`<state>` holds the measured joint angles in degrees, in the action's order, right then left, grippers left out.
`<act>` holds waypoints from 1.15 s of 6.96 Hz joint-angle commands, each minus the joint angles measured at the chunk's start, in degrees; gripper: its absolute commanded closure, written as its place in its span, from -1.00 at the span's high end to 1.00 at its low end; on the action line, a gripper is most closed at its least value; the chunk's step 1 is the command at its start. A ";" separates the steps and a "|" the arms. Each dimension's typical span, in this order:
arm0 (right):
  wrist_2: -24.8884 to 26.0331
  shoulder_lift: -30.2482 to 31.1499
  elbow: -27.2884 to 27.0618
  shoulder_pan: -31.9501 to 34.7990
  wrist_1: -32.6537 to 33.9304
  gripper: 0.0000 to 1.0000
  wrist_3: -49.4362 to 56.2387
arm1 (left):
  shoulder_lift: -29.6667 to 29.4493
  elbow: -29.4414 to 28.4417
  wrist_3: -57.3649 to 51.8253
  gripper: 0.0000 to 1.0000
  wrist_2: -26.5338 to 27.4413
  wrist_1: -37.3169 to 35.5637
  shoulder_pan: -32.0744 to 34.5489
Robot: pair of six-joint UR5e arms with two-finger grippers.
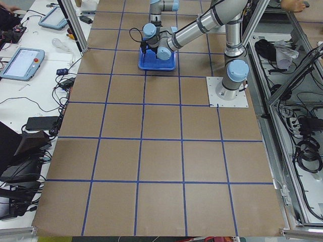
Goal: Assemble white blocks and place on blue tray
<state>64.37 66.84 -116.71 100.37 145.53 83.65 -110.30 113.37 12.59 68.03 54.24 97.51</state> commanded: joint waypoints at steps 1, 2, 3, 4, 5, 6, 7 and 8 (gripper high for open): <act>-2.23 -0.31 -0.01 0.09 1.95 -0.89 -1.55 | -0.61 -0.17 -0.11 -1.00 0.26 -0.10 -0.04; -2.32 -0.31 0.07 0.09 2.38 -0.89 -1.99 | -1.49 -0.26 0.15 -1.00 0.26 -0.54 -0.04; -2.32 -0.40 -0.19 0.09 2.48 -0.88 -2.00 | -1.76 -0.08 0.50 -1.00 0.17 -2.11 0.05; -2.32 -0.48 -0.10 0.53 2.48 -0.88 -2.95 | -1.76 -0.08 0.50 -1.00 0.17 -2.12 0.05; -2.23 -0.57 0.07 1.92 2.56 -0.88 -3.83 | -1.76 0.00 0.50 -1.00 0.17 -2.12 0.05; -1.80 -0.83 -0.10 2.20 2.65 -0.87 -3.84 | -1.76 0.01 0.68 -1.00 0.09 -2.12 0.22; -1.71 -1.88 0.16 2.38 3.00 -0.87 -3.84 | -1.76 0.01 0.68 -1.00 0.00 -2.12 0.31; -1.27 -2.15 -0.01 2.38 3.79 -0.87 -3.76 | -1.76 0.01 0.68 -1.00 -0.09 -2.12 0.31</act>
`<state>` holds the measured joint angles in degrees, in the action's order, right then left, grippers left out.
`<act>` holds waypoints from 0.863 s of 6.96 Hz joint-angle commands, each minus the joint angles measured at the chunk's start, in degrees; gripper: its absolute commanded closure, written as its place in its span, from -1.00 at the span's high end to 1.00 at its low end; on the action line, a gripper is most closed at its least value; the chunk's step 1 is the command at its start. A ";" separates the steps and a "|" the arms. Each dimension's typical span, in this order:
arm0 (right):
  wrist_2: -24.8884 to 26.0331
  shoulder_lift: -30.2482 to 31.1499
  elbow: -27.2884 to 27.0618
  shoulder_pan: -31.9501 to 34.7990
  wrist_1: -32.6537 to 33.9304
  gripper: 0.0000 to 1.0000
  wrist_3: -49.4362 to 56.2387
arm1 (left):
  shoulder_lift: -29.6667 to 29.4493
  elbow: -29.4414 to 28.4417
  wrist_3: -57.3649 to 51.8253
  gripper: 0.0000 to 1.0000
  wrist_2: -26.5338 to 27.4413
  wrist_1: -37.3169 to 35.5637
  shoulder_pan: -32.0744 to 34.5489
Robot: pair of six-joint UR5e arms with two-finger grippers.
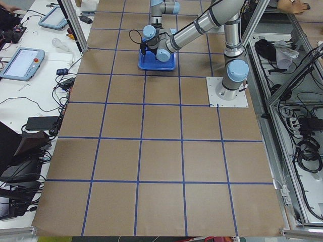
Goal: Assemble white blocks and place on blue tray
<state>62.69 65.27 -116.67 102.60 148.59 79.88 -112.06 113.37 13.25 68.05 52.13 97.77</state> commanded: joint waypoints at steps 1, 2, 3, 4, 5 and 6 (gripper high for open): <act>0.51 -0.58 -0.14 0.23 0.47 -0.86 -0.07 | 0.00 0.01 0.02 -1.00 -0.11 -0.01 0.05; 0.59 -0.58 -0.14 1.28 0.82 -0.85 -0.16 | 0.00 0.01 0.02 -1.00 -0.11 -0.01 0.05; 0.86 -0.58 -0.14 1.90 0.74 -0.84 -0.16 | 0.00 0.01 0.02 -1.00 -0.11 -0.01 0.05; 1.38 -0.58 -0.05 1.90 0.65 -0.83 -0.33 | 0.00 0.01 0.02 -1.00 -0.02 -0.01 -0.04; 1.21 -0.67 -0.14 1.90 0.82 -0.83 -0.34 | 0.00 0.01 0.02 -1.00 -0.02 -0.01 -0.04; 1.21 -0.67 -0.05 1.90 0.65 -0.83 -0.25 | 0.00 0.01 0.02 -1.00 -0.02 -0.01 0.05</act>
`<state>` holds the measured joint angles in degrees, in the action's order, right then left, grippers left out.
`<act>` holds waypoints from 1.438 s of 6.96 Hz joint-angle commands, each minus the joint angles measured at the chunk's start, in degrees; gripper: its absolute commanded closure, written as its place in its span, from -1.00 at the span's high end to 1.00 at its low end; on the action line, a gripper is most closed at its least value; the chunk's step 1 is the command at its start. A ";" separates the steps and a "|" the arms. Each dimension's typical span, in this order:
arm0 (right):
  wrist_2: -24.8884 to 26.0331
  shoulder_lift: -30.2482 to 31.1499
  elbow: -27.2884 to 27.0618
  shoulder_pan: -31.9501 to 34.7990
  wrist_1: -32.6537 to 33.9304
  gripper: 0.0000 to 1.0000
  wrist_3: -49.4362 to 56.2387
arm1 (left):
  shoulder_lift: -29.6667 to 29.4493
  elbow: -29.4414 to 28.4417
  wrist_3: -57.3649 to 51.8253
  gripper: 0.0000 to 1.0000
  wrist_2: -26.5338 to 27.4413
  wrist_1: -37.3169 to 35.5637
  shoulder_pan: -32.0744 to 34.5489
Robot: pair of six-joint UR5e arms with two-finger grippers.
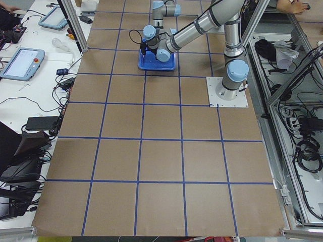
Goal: Assemble white blocks and place on blue tray
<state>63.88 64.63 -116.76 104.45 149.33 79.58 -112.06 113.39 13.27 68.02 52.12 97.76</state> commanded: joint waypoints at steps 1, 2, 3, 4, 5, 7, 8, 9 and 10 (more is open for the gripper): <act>0.02 -0.03 0.05 0.05 -0.09 -0.80 -0.04 | 0.00 -0.01 0.00 -1.00 0.01 0.00 -0.02; 0.19 0.14 -0.13 0.05 -0.44 -0.21 -0.56 | 0.00 -0.01 0.00 -1.00 0.01 0.00 0.06; 2.11 0.32 -0.04 0.14 -0.44 0.99 -1.26 | 0.00 -0.01 0.00 -1.00 0.10 0.00 0.07; 3.00 0.15 -0.04 0.31 -0.79 1.00 -1.36 | 0.00 -0.01 0.00 -1.00 0.19 0.00 -0.02; 3.09 0.23 -0.04 0.31 -0.88 1.00 -1.36 | 0.09 -0.01 0.00 -1.00 0.19 0.00 0.06; 2.92 0.41 0.13 0.31 -0.88 1.00 -1.45 | 0.18 -0.10 0.00 -1.00 0.27 0.00 0.07; 3.01 0.41 -0.04 0.31 -0.97 1.00 -1.45 | 0.18 -0.10 0.00 -1.00 0.27 0.00 0.07; 2.83 0.58 -0.04 0.31 -1.23 1.00 -1.79 | 0.18 -0.10 0.00 -1.00 0.27 0.00 -0.02; 2.48 0.32 -0.13 0.40 -1.32 1.00 -1.89 | 0.18 -0.10 0.00 -1.00 0.27 0.00 0.06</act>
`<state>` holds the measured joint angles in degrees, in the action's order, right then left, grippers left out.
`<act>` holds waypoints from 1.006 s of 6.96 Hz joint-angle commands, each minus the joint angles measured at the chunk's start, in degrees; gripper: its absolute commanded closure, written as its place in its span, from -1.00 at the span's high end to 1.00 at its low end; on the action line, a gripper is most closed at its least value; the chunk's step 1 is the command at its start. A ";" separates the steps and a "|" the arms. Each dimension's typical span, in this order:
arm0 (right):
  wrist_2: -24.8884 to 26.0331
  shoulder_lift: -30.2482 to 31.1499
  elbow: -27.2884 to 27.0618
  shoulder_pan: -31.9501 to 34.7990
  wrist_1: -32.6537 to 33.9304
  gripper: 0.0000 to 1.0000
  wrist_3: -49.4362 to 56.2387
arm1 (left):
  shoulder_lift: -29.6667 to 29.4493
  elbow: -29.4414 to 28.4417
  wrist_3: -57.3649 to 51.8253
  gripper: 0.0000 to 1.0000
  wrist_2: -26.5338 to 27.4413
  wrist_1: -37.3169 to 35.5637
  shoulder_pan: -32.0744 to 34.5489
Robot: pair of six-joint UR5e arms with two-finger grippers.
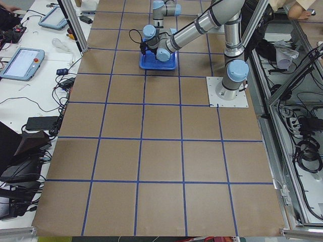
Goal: Assemble white blocks and place on blue tray
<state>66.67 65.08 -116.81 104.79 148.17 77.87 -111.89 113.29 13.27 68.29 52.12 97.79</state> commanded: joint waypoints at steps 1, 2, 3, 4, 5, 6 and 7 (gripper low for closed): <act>-0.32 0.13 -0.17 0.06 -0.94 1.00 -0.87 | 0.09 0.00 0.00 -1.00 0.00 0.00 0.03; -0.32 0.22 -0.35 0.84 -2.43 1.00 -1.05 | 0.09 0.00 0.00 -1.00 0.00 0.00 0.03; -0.32 0.22 -0.35 1.55 -2.62 1.00 -1.05 | 0.09 0.00 0.00 -1.00 0.00 0.00 0.03; -0.32 0.22 -0.87 1.64 -2.71 1.00 -1.23 | 0.09 0.00 0.00 -1.00 0.00 0.00 0.03; -0.32 0.31 -1.14 1.64 -2.71 1.00 -1.23 | 0.09 0.00 0.00 -1.00 0.00 -0.08 -0.06; -0.32 0.57 -1.14 1.64 -2.71 1.00 -1.23 | 0.09 0.00 0.00 -1.00 0.00 -0.08 0.03; -0.32 0.92 -1.14 1.64 -2.71 1.00 -1.23 | 0.09 0.00 0.00 -1.00 0.00 -0.08 0.03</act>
<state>66.36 65.64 -117.91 106.41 145.46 76.65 -111.80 113.29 13.27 68.29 52.04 97.80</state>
